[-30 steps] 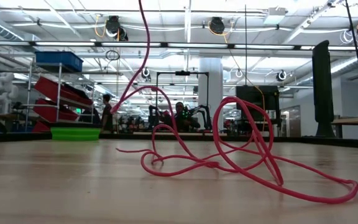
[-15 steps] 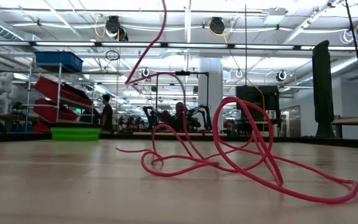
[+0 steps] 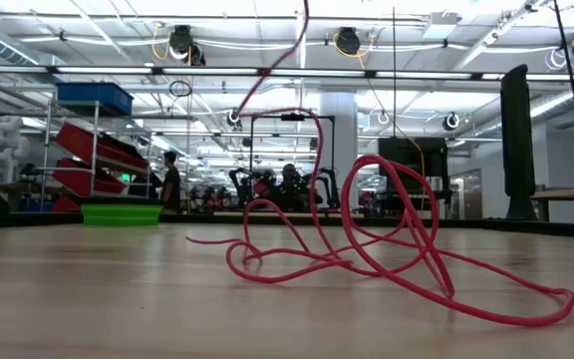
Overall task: Coil cords
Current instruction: Coil the red wire into the spool
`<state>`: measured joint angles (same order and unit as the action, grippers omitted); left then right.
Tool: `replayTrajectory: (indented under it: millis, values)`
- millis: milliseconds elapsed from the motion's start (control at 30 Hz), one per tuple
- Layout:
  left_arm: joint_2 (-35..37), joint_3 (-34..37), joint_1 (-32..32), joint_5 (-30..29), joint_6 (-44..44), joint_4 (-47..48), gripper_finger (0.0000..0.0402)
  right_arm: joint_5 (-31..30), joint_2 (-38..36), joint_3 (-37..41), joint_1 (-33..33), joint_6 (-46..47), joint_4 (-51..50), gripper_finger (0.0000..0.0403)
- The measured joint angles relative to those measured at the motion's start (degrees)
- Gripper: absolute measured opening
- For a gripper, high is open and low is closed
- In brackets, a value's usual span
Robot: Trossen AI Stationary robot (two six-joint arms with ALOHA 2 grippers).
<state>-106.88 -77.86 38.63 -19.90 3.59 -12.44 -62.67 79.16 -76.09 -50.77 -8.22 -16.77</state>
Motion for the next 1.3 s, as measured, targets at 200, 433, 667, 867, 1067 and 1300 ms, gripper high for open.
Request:
replayTrajectory:
  millis: [200, 433, 667, 867, 1067, 1300]
  values:
    - [0.14, -0.79, 0.71, -10.16, -7.49, 0.43, 0.0105, 0.00, -2.47, 0.00, -0.02, 3.14, -4.58, 0.0000]
    - [0.14, -0.56, -1.35, -24.47, -11.75, 1.78, 0.0105, 3.82, -7.33, 0.00, -0.01, 0.80, -4.47, 0.0000]
    - [0.23, -0.52, -9.78, -17.78, -19.60, -6.09, 0.0105, 7.62, -13.43, -0.02, -0.01, -1.51, -4.66, 0.0000]
    - [0.97, 6.48, -15.89, -5.46, -11.29, -6.15, 0.0105, 9.09, -16.79, -0.04, -0.84, 1.42, -10.69, 0.0000]
    - [10.23, 15.17, -14.70, -9.99, -9.99, -7.85, 0.0105, 9.11, -16.85, -0.04, -1.93, 8.80, -18.13, 0.0000]
    - [21.78, 29.49, -10.66, -13.31, -7.05, -21.43, 0.0105, 9.06, -13.97, -0.04, -1.96, 11.28, -18.93, 0.0000]
